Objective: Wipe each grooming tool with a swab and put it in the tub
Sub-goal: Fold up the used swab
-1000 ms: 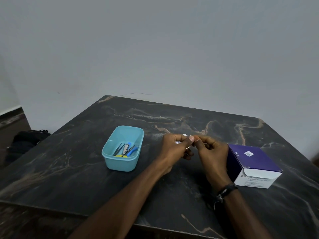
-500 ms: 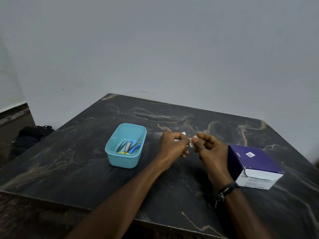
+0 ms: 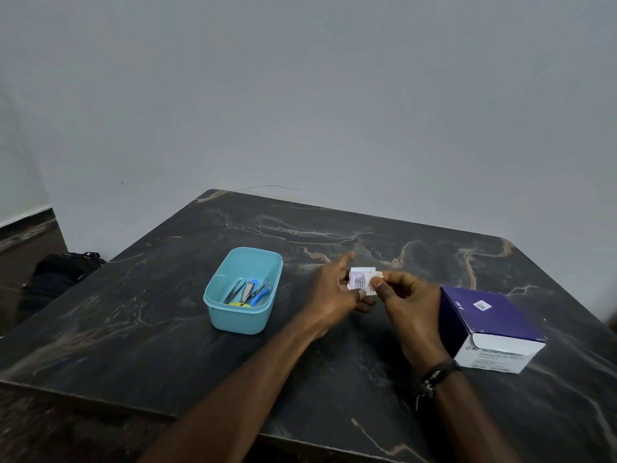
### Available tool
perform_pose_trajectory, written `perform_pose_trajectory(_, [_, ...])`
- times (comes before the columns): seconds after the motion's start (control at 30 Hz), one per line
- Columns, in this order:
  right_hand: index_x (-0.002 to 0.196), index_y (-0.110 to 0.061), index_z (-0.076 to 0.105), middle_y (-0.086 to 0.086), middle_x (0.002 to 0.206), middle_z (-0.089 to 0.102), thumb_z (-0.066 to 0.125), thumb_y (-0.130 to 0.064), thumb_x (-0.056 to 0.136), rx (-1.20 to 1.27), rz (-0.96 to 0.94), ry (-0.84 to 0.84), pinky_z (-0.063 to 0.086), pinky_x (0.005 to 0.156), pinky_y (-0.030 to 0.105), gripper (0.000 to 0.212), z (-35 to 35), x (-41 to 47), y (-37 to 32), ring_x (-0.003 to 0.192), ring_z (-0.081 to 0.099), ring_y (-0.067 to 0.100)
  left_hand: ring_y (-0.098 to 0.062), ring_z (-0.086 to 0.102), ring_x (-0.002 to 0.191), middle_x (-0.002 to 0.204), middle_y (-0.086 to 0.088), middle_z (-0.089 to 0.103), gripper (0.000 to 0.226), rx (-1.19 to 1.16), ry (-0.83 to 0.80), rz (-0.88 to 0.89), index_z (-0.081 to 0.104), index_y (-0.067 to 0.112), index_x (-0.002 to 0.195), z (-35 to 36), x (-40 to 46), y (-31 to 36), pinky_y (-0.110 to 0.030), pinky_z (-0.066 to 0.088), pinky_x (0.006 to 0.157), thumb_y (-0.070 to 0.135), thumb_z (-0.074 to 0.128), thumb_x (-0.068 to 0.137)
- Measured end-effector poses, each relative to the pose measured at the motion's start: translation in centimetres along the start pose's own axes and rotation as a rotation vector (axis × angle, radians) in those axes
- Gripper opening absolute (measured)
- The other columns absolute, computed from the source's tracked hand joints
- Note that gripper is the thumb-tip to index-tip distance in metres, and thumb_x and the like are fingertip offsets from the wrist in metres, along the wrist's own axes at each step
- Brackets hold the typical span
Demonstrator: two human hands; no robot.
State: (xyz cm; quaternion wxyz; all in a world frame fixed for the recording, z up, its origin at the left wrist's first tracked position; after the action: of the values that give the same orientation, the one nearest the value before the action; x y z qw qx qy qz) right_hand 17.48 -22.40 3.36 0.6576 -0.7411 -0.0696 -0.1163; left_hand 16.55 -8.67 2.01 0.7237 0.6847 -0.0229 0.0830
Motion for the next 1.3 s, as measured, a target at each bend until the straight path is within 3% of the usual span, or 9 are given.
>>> perform_pose_trajectory(0.2, [0.083,-0.015,0.072,0.006,0.077,0.075,0.072,-0.005,0.083,-0.025,0.033,0.014,0.058,0.065,0.031,0.009,-0.1,0.1,0.6,0.071,0.073,0.018,-0.029,0.071,0.079,0.101,-0.020,0.067,0.047,-0.072,0.014,-0.010,0.055,0.002,0.118,-0.1,-0.1,-0.2,-0.035,0.061,0.065,-0.015,0.069,0.076])
perform_pose_trajectory(0.47, [0.083,-0.012,0.073,0.003,0.076,0.074,0.077,-0.010,0.079,-0.069,0.042,0.059,0.057,0.067,0.029,0.006,-0.5,0.3,0.9,0.074,0.072,0.016,-0.025,0.071,0.088,0.099,-0.016,0.072,0.016,-0.101,0.027,-0.076,0.068,0.004,0.104,0.4,-0.3,0.0,-0.035,0.061,0.071,0.003,0.064,0.089])
perform_pose_trajectory(0.57, [0.082,-0.011,0.074,0.002,0.074,0.074,0.077,-0.011,0.079,-0.080,0.025,0.060,0.055,0.063,0.026,0.004,-0.5,0.3,0.7,0.072,0.072,0.015,-0.023,0.072,0.083,0.095,-0.015,0.073,0.015,-0.113,0.027,-0.054,0.070,0.005,0.100,0.4,-0.3,0.0,-0.037,0.061,0.072,0.011,0.070,0.086])
perform_pose_trajectory(0.87, [0.084,-0.019,0.066,0.002,0.082,0.072,0.079,-0.003,0.074,-0.065,0.007,0.084,0.057,0.068,0.028,0.023,-0.6,0.3,0.3,0.077,0.070,0.015,-0.021,0.070,0.077,0.087,-0.015,0.070,0.013,-0.085,0.064,-0.061,0.068,0.004,0.092,0.1,-0.3,0.0,-0.033,0.061,0.068,-0.006,0.067,0.083])
perform_pose_trajectory(1.0, [0.102,-0.012,0.061,0.005,0.086,0.071,0.077,-0.001,0.076,-0.019,0.025,0.074,0.056,0.068,0.025,0.032,-0.6,0.3,0.3,0.079,0.070,0.015,-0.018,0.070,0.073,0.083,-0.012,0.070,0.016,-0.096,0.067,-0.063,0.068,0.006,0.089,0.0,-0.1,-0.1,-0.031,0.061,0.067,-0.008,0.068,0.082])
perform_pose_trajectory(1.13, [0.102,-0.014,0.063,0.003,0.088,0.072,0.071,-0.001,0.082,-0.022,0.018,0.026,0.052,0.059,0.015,0.025,-0.4,0.1,-0.1,0.078,0.070,0.010,-0.017,0.071,0.071,0.087,-0.014,0.072,0.016,-0.126,0.075,-0.082,0.070,0.005,0.089,-0.1,-0.1,-0.3,-0.028,0.060,0.064,-0.010,0.067,0.081])
perform_pose_trajectory(1.3, [0.092,-0.020,0.063,0.003,0.082,0.073,0.062,-0.004,0.088,-0.096,0.035,-0.115,0.046,0.055,0.021,0.016,0.3,-0.2,-0.1,0.071,0.068,0.014,-0.017,0.072,0.069,0.087,-0.014,0.072,0.015,-0.123,0.083,-0.103,0.069,0.000,0.091,-0.3,-0.1,-0.2,-0.029,0.060,0.064,-0.011,0.063,0.082])
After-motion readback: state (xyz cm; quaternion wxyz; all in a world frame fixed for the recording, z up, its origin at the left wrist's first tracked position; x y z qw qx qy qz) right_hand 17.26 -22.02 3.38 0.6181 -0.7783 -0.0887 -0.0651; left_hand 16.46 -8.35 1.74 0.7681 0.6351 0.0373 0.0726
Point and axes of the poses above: each hand's wrist, its own x-axis towards the middle knuckle, its own z-axis out of the palm, y = z × x, the point moved 6 cm from there along x, towards the middle knuckle
